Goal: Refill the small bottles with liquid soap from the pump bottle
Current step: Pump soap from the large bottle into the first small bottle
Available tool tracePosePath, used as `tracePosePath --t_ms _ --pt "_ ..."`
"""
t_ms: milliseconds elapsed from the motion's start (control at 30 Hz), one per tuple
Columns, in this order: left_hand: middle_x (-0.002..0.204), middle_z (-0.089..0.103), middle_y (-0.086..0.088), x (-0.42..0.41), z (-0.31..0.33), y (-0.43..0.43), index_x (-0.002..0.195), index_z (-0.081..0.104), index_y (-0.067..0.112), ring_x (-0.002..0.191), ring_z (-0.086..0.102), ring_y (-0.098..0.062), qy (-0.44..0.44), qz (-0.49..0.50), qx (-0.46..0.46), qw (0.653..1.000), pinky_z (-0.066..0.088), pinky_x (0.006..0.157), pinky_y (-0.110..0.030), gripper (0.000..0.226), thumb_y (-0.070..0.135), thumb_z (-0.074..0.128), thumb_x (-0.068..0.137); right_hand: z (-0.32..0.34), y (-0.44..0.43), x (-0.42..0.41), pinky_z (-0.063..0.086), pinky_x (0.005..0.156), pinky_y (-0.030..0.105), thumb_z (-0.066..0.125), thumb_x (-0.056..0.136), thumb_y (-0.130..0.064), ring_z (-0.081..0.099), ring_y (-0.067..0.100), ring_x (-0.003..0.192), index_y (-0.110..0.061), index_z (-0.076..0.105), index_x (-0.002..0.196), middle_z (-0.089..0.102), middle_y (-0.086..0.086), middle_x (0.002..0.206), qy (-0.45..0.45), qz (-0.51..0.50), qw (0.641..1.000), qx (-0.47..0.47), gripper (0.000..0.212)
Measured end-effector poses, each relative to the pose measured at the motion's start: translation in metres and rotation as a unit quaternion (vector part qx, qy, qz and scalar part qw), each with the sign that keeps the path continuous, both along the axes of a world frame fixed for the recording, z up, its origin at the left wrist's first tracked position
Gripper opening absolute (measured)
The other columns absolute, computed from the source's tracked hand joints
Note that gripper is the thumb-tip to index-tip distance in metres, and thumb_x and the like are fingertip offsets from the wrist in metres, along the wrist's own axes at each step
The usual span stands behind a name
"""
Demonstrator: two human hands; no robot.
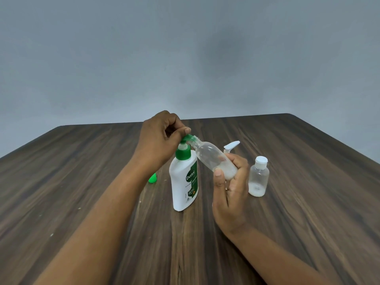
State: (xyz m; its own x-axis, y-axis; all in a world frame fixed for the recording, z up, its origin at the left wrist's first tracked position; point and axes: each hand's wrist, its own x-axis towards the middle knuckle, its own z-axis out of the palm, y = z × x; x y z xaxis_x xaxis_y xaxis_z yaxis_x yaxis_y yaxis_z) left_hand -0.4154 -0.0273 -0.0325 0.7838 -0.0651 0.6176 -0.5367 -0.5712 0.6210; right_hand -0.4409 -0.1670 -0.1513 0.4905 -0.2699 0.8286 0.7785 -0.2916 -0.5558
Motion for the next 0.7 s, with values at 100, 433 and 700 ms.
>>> tracePosePath --t_ms 100,433,700 --pt "0.072 0.06 0.001 0.0 -0.008 0.0 0.064 0.058 0.02 0.064 0.051 -0.004 0.002 -0.004 -0.015 1.0 0.038 0.058 -0.011 0.022 0.01 0.066 0.083 -0.001 0.001 0.0 0.044 0.068 0.019 0.042 0.095 -0.025 0.053 0.01 0.08 -0.022 0.04 0.116 0.052 -0.004 0.101 0.004 0.006 1.0 0.01 0.021" --pt "0.073 0.061 -0.001 0.0 -0.004 0.002 0.065 0.059 0.018 0.065 0.052 -0.004 -0.03 -0.011 -0.028 0.999 0.041 0.061 -0.015 0.019 0.013 0.066 0.082 0.003 0.002 -0.001 0.042 0.069 0.01 0.043 0.095 -0.022 0.052 0.002 0.083 -0.02 0.039 0.118 0.047 -0.022 0.106 -0.006 -0.003 1.0 -0.006 0.024" --pt "0.073 0.062 -0.004 0.004 -0.003 0.003 0.062 0.056 0.023 0.066 0.053 -0.012 -0.014 -0.012 -0.01 1.0 0.041 0.06 -0.018 0.025 0.012 0.066 0.083 0.002 0.001 0.002 0.043 0.071 0.011 0.044 0.095 -0.023 0.053 0.002 0.086 -0.018 0.039 0.119 0.046 -0.026 0.106 -0.004 0.0 1.0 0.004 0.025"
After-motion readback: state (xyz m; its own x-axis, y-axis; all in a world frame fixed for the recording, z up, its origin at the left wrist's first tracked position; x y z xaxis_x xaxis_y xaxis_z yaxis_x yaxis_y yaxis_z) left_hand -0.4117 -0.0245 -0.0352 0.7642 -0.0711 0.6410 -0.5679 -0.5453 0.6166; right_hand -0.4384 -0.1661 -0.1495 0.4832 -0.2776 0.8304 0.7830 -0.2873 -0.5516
